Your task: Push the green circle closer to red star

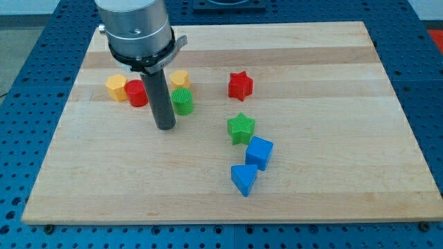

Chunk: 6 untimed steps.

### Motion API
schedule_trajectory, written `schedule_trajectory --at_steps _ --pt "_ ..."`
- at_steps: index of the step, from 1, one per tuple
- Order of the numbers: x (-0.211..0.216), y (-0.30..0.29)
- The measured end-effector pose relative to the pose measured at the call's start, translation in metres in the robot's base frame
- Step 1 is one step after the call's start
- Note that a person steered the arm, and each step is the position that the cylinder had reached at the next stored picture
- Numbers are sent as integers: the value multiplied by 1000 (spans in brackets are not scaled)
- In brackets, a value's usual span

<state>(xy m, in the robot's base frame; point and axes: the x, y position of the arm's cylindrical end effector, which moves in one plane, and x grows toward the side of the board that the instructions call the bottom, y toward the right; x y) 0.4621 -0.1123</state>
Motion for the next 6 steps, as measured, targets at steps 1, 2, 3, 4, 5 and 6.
schedule_trajectory --at_steps 1,2,3,4,5,6 --pt "1 7" --pt "1 22" --pt "-20 3" --pt "-4 11" --pt "-9 -19" --pt "-44 -7"
